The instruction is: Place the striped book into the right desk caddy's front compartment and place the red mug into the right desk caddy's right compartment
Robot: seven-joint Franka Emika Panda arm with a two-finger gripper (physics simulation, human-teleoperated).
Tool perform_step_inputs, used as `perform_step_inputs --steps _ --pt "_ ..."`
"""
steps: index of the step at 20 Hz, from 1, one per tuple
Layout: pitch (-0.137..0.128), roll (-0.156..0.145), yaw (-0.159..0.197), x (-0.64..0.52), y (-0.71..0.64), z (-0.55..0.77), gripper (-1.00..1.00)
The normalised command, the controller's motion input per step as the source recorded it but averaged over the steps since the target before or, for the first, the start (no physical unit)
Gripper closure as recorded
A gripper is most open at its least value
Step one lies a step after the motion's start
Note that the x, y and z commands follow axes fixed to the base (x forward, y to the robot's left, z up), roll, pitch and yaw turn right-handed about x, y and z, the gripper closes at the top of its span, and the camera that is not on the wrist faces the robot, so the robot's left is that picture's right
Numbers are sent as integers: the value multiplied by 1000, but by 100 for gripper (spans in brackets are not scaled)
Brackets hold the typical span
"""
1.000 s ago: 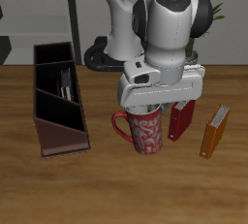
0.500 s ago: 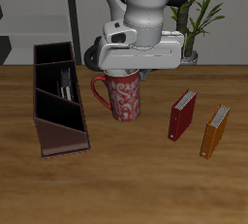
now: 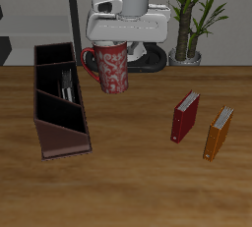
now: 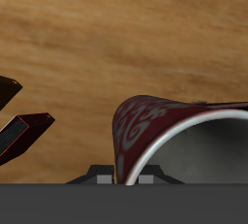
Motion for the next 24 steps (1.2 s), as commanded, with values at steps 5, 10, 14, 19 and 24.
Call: perform_step_inputs --steps 5,10,14,19,24 --pt "-56 -1 -8 -607 -222 260 100" --pt "-27 13 -11 -557 -139 106 100" --pt "-21 -21 -30 -429 -198 40 100" --pt "-7 -36 -34 -338 -309 59 100" --pt "-8 -18 -19 -271 -227 54 100"
